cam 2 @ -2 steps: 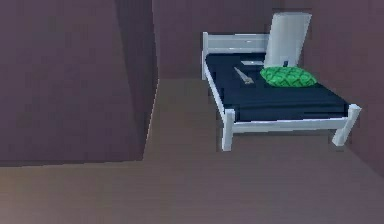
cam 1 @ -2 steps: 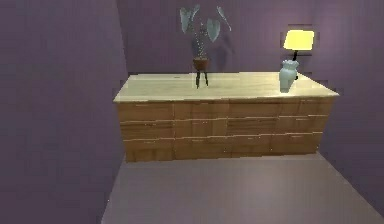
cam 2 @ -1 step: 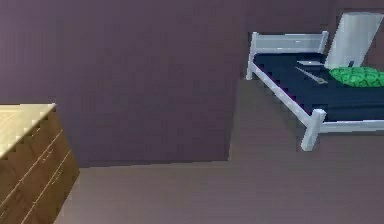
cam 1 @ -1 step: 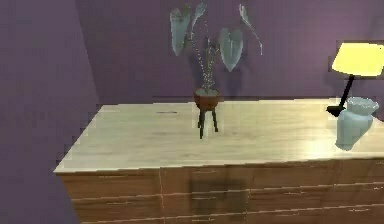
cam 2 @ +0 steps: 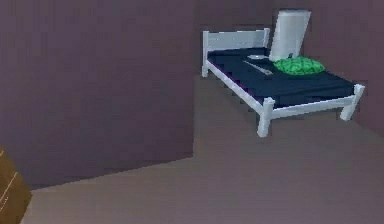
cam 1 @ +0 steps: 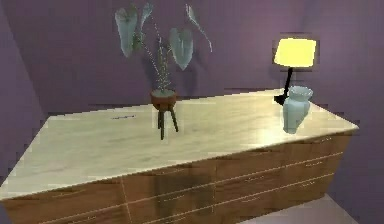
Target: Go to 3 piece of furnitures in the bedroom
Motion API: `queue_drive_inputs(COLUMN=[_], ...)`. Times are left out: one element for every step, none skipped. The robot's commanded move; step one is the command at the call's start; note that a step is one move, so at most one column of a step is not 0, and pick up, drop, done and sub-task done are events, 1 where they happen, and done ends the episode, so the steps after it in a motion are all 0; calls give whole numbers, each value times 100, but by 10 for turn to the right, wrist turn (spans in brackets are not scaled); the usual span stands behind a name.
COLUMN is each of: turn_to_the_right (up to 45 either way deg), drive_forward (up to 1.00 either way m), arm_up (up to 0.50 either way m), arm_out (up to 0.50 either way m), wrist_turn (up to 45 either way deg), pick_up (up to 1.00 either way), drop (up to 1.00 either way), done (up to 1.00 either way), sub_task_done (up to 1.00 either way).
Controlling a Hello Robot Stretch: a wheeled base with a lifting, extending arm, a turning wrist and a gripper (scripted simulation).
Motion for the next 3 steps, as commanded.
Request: queue_drive_inputs(turn_to_the_right=[0,450,150], drive_forward=[0,0,0], arm_up=[0,0,0], arm_out=[0,0,0], wrist_turn=[0,0,0], pick_up=[0,0,0], drop=[0,0,0], done=[0,0,0], sub_task_done=[100,0,0])
